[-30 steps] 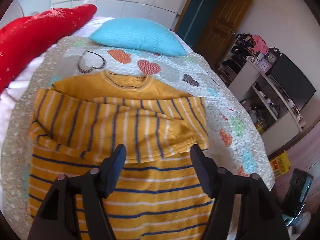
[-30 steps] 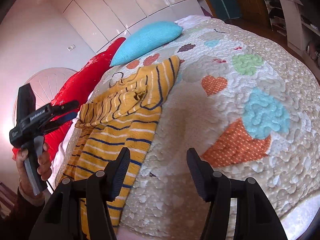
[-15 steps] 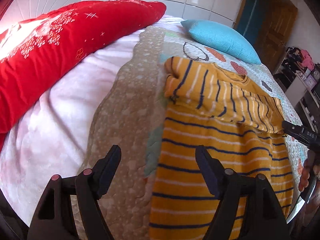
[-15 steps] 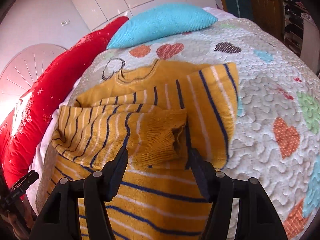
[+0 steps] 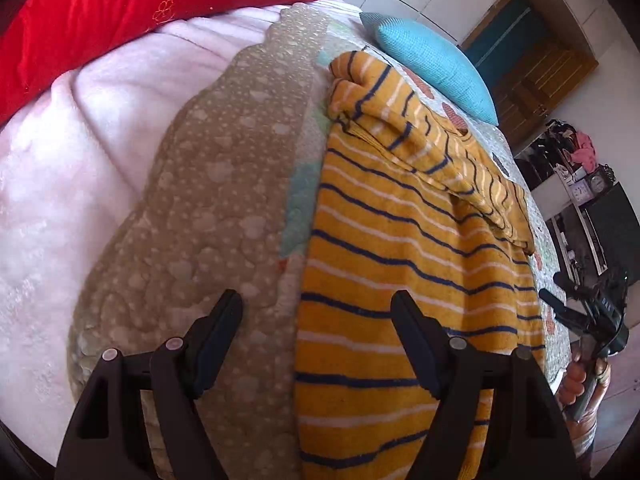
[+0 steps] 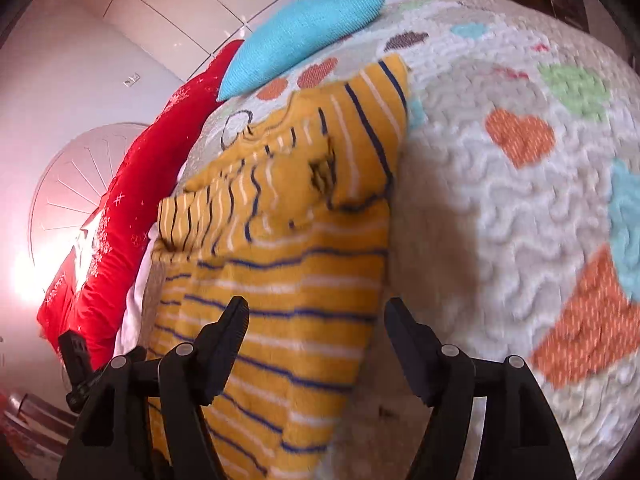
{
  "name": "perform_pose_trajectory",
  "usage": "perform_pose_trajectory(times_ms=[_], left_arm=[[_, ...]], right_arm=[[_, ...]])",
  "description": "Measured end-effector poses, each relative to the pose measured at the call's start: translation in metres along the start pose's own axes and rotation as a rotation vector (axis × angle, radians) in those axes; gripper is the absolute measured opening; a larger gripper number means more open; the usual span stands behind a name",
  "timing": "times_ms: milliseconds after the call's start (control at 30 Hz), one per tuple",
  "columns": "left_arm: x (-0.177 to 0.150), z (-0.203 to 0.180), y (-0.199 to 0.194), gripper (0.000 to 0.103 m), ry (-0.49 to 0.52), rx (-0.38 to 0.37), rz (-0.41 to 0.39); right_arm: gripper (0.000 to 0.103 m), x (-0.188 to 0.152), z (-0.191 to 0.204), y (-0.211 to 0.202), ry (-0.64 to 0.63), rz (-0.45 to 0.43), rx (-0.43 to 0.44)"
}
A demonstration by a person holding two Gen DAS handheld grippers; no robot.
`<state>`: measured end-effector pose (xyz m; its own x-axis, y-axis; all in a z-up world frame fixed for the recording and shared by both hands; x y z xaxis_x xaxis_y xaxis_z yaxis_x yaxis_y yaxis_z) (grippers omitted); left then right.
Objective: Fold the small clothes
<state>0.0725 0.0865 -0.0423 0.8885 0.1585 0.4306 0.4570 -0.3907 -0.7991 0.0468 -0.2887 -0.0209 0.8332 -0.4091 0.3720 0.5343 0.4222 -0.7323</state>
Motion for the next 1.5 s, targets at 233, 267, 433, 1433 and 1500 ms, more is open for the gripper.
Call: perform_pose_trajectory(times_ms=[233,267,433,1433,1500], left_arm=[[-0.033,-0.03,-0.001,0.08,0.061,-0.085,0.001],[-0.038,-0.034,-0.003,0.08,0.066,-0.095,0.0],[-0.061,-0.049,-0.009,0.063,0.077,-0.091,-0.009],[-0.132,-0.041,-0.057,0.031,0.007,0.055,0.02],[-0.136,-0.037,-0.07,0.038,0.015,0.058,-0.001]], right_arm=[[0.075,-0.073,0.014,-0.008,0.087,0.039,0.277],[0.075,-0.082,0.022,-0.004,0.081,0.055,0.312],[0.075,-0.115,0.055,0.006,-0.024,0.009,0.275],[0.038,-0.18,-0.023,-0.084,-0.005,0.034,0.087],[0.038,-0.173,-0.03,-0.103,-0.018,-0.007,0.039]])
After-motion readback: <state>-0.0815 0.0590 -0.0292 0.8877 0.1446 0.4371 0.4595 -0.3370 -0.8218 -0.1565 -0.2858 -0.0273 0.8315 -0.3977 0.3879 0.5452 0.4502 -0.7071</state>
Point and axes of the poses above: each gripper's, at about its wrist camera, not at the fingertips, and y roughly the way its jaws point, z to its left, x to its top, the point moved 8 cm from there along y, roughly the way its jaws point, and after that the axes turned 1 degree about z, right-handed, at the moved point
